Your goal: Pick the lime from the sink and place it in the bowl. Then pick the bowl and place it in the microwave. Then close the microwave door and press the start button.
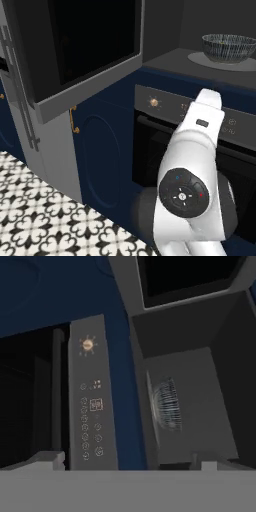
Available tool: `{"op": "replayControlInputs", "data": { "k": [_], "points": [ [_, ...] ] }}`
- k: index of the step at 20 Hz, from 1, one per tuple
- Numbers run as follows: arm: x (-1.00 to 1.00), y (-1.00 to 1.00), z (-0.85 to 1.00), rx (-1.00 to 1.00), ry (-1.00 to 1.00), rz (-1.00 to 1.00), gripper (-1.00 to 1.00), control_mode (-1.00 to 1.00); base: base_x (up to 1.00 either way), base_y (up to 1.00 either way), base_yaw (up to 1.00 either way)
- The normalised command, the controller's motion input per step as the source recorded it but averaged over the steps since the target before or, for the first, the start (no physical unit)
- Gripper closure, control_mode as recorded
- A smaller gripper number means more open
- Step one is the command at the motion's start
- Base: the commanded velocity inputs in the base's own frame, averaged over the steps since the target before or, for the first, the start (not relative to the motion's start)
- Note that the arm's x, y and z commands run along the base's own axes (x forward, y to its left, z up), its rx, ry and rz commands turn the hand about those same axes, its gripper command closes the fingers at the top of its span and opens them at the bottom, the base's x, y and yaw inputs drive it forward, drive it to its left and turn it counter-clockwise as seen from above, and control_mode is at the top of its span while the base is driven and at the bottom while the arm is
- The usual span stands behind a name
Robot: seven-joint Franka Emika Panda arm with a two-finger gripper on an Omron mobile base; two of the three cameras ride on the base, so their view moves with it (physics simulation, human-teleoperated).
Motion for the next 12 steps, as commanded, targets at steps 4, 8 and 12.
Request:
{"op": "replayControlInputs", "data": {
  "k": [4,8,12],
  "points": [
    [0.0,1.0,-0.25,-0.11,0.0,0.0,-1.0,-1.0,0.0,0.0,0.0],
    [0.03,1.0,-0.27,-0.09,-0.01,0.0,-1.0,-1.0,0.0,0.0,0.0],
    [0.53,0.74,-0.31,-0.05,0.0,-0.02,-1.0,-1.0,0.0,0.0,0.0]
  ]
}}
